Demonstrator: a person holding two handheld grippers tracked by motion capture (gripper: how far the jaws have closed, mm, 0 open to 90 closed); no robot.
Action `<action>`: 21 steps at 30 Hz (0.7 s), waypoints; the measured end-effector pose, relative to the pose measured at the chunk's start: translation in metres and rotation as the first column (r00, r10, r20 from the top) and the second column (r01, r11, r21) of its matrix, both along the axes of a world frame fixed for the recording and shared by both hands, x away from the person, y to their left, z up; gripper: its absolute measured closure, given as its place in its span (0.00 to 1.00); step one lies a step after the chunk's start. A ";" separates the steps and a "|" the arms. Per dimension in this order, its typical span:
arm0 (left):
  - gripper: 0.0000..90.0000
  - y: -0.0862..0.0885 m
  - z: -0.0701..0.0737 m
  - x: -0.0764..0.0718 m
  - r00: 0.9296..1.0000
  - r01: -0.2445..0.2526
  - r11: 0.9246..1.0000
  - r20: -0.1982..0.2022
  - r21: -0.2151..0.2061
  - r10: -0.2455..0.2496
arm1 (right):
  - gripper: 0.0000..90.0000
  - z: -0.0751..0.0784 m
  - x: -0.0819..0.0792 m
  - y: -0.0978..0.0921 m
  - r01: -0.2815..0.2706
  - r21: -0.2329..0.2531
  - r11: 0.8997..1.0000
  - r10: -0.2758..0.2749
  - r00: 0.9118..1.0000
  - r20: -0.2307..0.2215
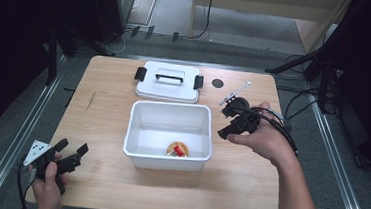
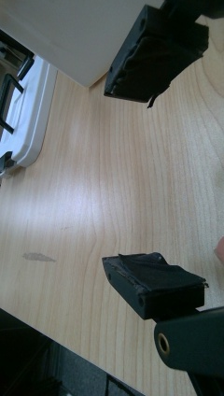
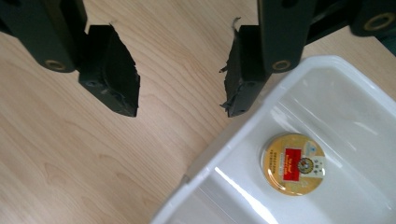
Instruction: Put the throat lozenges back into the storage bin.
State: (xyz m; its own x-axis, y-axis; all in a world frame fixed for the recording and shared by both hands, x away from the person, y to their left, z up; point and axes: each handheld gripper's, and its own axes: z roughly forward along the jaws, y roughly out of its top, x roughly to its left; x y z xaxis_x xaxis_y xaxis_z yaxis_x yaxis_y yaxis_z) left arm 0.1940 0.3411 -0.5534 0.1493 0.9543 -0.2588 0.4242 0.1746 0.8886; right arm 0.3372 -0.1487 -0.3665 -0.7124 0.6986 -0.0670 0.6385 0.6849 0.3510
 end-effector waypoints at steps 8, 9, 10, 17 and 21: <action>0.18 0.000 0.000 0.000 1.000 0.000 1.000 -0.001 -0.002 0.000 | 0.27 -0.028 -0.007 -0.038 0.130 0.100 0.987 -0.135 0.990 0.045; 0.18 0.000 0.000 0.000 1.000 0.001 1.000 -0.002 -0.001 -0.001 | 0.23 -0.035 -0.010 -0.044 0.150 0.115 0.982 -0.157 0.986 0.056; 0.18 0.000 0.000 0.000 1.000 0.001 1.000 -0.001 0.000 -0.001 | 0.18 -0.040 -0.011 -0.048 0.151 0.122 0.981 -0.160 0.985 0.066; 0.18 -0.001 0.000 0.000 1.000 0.001 1.000 -0.003 0.005 -0.001 | 0.00 -0.083 -0.026 -0.083 0.269 0.239 0.933 -0.303 0.945 0.122; 0.18 -0.001 0.000 0.000 1.000 -0.001 1.000 -0.003 0.007 0.001 | 0.00 -0.104 -0.038 -0.101 0.300 0.304 0.904 -0.367 0.911 0.191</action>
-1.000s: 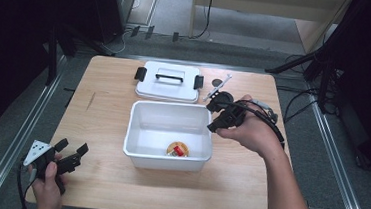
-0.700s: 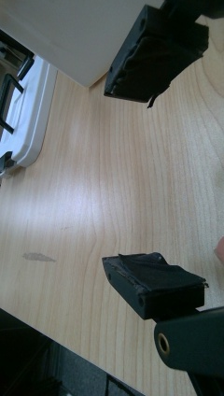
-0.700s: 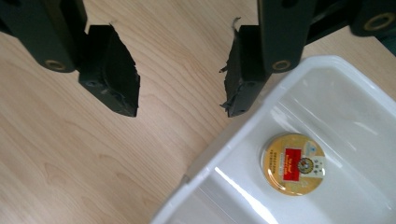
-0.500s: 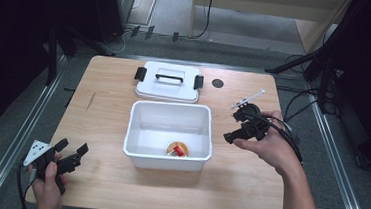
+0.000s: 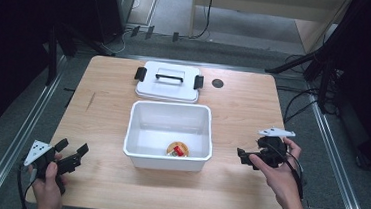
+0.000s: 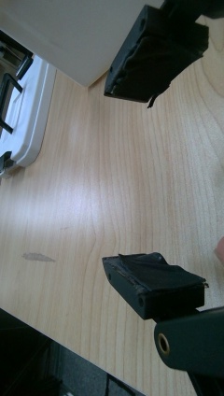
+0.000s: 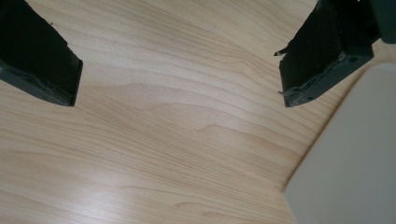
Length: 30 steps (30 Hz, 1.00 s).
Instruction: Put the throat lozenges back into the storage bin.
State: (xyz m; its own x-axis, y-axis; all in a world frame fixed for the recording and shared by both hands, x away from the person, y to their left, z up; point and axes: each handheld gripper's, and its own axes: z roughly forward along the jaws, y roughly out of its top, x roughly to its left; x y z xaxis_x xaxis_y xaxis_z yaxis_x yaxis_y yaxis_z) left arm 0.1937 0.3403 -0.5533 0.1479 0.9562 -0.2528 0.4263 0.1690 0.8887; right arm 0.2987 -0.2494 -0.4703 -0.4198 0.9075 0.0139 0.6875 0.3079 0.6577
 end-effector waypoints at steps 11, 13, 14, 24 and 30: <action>0.18 -0.001 0.000 0.000 1.000 0.000 1.000 0.000 0.006 0.000 | 0.00 -0.047 -0.033 -0.050 0.146 0.094 0.985 -0.154 0.985 0.081; 0.18 -0.001 0.000 -0.001 1.000 -0.002 1.000 0.002 0.007 0.002 | 0.00 -0.051 -0.038 -0.057 0.163 0.112 0.980 -0.173 0.981 0.090; 0.18 -0.001 0.000 -0.001 1.000 -0.004 1.000 0.002 0.005 0.004 | 0.00 -0.055 -0.042 -0.062 0.175 0.121 0.977 -0.188 0.977 0.098; 0.18 -0.001 0.000 0.000 1.000 -0.004 1.000 0.001 0.016 0.004 | 0.00 -0.074 -0.073 -0.098 0.235 0.175 0.956 -0.265 0.948 0.174; 0.17 -0.002 0.001 -0.001 1.000 -0.016 1.000 0.001 0.022 0.016 | 0.00 -0.075 -0.079 -0.107 0.225 0.254 0.941 -0.281 0.937 0.209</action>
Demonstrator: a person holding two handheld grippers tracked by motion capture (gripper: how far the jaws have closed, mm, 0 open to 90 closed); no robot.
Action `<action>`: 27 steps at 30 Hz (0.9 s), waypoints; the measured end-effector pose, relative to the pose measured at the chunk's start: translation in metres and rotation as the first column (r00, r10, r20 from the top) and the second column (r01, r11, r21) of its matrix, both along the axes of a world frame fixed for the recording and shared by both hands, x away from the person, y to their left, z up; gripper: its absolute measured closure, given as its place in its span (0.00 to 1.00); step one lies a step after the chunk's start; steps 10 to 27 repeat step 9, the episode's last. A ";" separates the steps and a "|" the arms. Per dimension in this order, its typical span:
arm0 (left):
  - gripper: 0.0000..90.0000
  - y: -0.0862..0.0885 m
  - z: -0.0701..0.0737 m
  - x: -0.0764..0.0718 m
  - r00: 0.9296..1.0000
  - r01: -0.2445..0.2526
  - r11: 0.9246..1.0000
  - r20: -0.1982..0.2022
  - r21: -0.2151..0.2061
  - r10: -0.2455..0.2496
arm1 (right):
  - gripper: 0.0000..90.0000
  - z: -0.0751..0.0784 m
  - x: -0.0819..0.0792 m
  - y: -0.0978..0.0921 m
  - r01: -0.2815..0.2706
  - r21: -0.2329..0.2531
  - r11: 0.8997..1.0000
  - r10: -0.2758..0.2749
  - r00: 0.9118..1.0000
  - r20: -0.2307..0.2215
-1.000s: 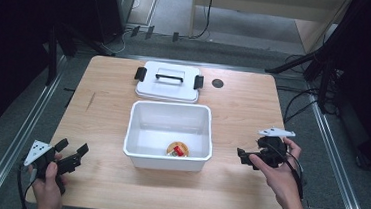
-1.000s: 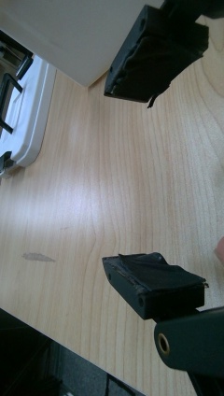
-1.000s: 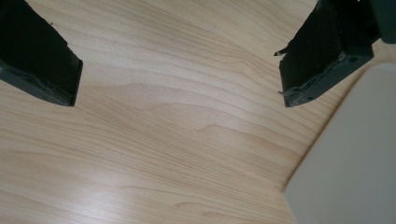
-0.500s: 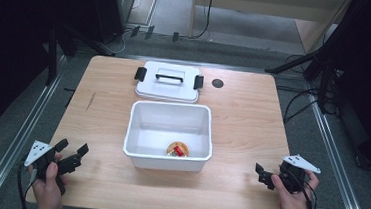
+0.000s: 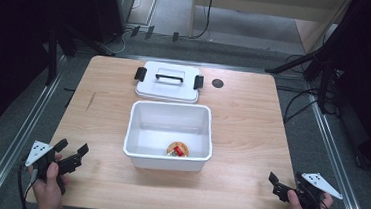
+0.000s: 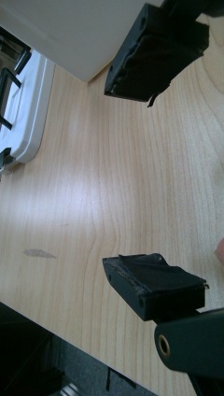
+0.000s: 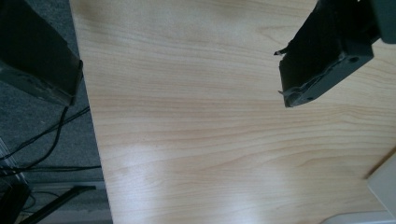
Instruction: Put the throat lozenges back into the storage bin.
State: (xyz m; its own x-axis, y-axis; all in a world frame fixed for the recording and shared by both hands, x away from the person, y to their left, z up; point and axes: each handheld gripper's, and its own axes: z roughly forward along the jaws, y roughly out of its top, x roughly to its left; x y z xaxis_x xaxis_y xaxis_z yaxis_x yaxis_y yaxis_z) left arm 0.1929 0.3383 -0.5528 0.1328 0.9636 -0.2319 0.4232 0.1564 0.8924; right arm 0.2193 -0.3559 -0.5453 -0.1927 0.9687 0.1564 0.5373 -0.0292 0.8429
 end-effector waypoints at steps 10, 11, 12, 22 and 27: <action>0.16 -0.002 0.000 0.001 1.000 -0.021 1.000 -0.004 0.017 0.021 | 0.00 -0.002 -0.004 -0.001 0.018 0.043 0.999 -0.020 0.999 0.043; 0.16 -0.002 0.000 0.001 1.000 -0.021 1.000 -0.004 0.017 0.021 | 0.00 -0.002 -0.004 -0.001 0.018 0.043 0.999 -0.020 0.999 0.043; 0.16 -0.002 0.000 0.001 1.000 -0.021 1.000 -0.004 0.017 0.021 | 0.00 -0.002 -0.004 -0.001 0.018 0.043 0.999 -0.020 0.999 0.043; 0.16 -0.002 0.000 0.001 1.000 -0.021 1.000 -0.004 0.017 0.021 | 0.00 -0.002 -0.004 -0.001 0.018 0.043 0.999 -0.020 0.999 0.043; 0.16 -0.002 0.000 0.001 1.000 -0.021 1.000 -0.004 0.017 0.021 | 0.00 -0.002 -0.004 -0.001 0.018 0.043 0.999 -0.020 0.999 0.043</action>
